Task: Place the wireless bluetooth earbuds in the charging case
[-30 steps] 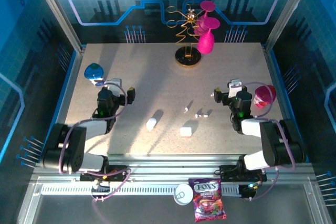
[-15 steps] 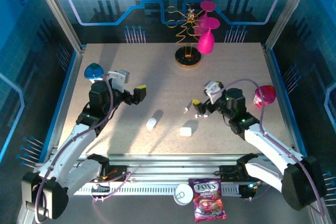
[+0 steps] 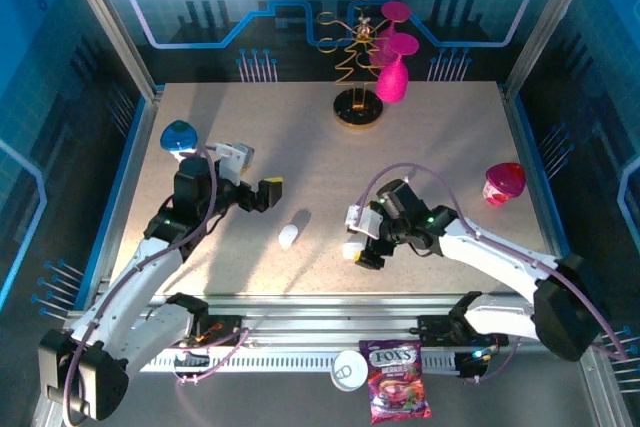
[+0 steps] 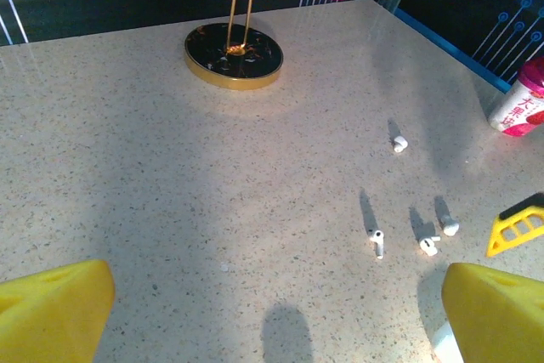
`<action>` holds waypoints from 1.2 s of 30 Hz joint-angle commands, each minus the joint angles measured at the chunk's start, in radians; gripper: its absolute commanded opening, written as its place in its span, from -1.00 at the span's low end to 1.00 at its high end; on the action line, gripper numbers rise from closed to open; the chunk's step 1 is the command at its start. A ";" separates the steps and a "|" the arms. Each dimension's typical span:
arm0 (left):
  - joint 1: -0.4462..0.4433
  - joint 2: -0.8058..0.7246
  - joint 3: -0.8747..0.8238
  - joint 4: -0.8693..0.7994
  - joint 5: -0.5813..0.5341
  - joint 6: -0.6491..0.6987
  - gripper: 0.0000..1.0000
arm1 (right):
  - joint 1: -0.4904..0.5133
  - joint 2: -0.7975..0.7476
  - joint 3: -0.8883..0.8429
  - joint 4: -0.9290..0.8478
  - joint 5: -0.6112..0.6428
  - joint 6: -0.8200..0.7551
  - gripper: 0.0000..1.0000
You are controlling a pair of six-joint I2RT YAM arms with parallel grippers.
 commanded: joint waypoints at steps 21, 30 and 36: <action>-0.009 -0.007 -0.040 0.011 0.019 0.016 0.99 | 0.037 0.313 0.055 0.049 0.063 -0.084 0.34; -0.009 -0.008 -0.046 0.016 0.018 0.008 0.99 | 0.036 0.309 0.057 0.025 0.063 -0.086 0.01; -0.011 0.007 -0.032 0.018 0.025 -0.016 0.99 | 0.032 0.229 0.052 0.017 0.079 -0.080 -0.12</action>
